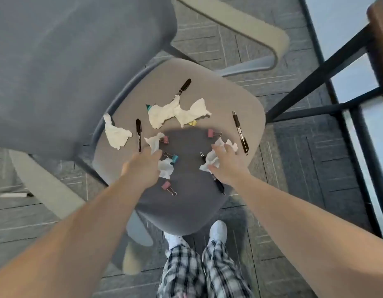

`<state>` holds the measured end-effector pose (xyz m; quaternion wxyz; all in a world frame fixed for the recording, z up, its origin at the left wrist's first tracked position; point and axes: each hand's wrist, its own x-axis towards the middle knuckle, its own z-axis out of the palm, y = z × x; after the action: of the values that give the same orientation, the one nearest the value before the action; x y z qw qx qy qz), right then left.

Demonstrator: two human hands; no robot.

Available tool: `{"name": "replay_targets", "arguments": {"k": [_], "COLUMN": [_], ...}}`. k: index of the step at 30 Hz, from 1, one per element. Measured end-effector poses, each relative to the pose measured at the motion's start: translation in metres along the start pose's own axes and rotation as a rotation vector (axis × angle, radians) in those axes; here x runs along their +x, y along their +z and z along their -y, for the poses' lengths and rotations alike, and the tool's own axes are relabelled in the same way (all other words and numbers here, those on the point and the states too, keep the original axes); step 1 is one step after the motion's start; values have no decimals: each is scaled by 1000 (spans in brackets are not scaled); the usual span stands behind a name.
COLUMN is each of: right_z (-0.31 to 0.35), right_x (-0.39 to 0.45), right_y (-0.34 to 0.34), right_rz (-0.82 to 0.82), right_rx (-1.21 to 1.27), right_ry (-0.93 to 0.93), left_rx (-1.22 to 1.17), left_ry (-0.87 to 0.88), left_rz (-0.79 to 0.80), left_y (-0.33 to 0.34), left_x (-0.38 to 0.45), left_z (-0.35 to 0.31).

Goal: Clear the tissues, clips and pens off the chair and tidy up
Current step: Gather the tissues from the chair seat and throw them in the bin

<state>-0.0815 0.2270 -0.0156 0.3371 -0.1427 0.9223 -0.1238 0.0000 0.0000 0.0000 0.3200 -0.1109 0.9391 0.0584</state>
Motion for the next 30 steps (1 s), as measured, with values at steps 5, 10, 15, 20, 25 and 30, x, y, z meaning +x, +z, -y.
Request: {"name": "replay_targets", "arguments": {"k": [5,10,15,20,25,30], "right_z": [4,13,32,61,80,85], "right_x": [13,15,15,21,47,94], "right_y": [17,17,-3,-31,-52,-48], "right_rz": [-11,-82,-130,-232,-370,-289], "right_rx": [84,95,57,73,-17,-79], "right_ry": [78,62,55,99,61,-22], "left_rx": [29,47,-12,-201,-371,-295], "left_ry": [-22,-26,-27,-53,-119,-111], "left_rz": [42,91,-9,-132,-180,-71], "left_y": [14,13,-8,-37,-46,-24], "left_x": [12,17,11,12,23,42], "left_z": [7,8,11,16,20,15]}}
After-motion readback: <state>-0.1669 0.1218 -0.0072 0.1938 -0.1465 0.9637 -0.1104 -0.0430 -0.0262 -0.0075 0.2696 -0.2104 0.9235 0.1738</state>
